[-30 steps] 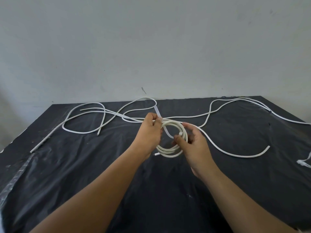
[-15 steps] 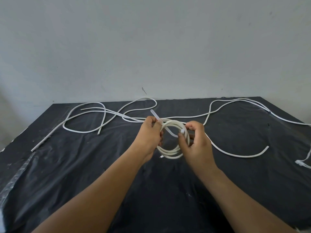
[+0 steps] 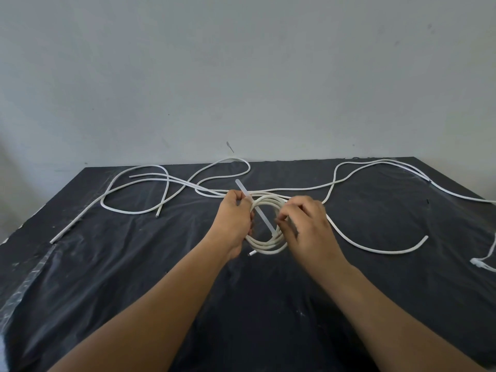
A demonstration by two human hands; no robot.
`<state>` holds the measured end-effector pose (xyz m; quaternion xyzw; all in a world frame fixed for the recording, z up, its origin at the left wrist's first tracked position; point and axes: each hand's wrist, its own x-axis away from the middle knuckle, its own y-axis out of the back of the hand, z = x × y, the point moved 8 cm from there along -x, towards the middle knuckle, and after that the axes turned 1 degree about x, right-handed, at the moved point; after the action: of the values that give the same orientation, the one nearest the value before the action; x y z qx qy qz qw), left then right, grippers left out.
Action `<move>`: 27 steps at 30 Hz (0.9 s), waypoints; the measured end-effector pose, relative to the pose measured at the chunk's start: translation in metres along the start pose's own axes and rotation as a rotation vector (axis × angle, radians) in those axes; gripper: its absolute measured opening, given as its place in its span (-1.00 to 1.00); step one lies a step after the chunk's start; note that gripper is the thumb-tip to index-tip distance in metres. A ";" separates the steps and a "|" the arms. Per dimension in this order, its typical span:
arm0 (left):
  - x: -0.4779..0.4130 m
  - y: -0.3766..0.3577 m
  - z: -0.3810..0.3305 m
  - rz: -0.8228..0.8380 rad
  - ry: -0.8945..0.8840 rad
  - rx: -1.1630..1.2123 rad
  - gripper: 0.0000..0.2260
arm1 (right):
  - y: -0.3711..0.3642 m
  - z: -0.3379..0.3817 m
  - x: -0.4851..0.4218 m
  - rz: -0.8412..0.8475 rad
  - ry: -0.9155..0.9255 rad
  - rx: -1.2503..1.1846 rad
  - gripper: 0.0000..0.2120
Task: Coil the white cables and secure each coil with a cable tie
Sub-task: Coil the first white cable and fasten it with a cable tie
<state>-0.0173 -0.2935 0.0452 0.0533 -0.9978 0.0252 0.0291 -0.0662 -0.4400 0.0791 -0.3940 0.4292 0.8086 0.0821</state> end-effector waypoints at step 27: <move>0.004 0.006 -0.010 0.045 -0.326 -0.419 -0.91 | 0.003 0.024 -0.014 0.204 -0.058 -0.284 -0.84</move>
<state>-0.0214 -0.2878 0.0557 0.0272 -0.9738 -0.1900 -0.1221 -0.0720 -0.4209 0.0984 -0.3325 0.3459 0.8762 -0.0444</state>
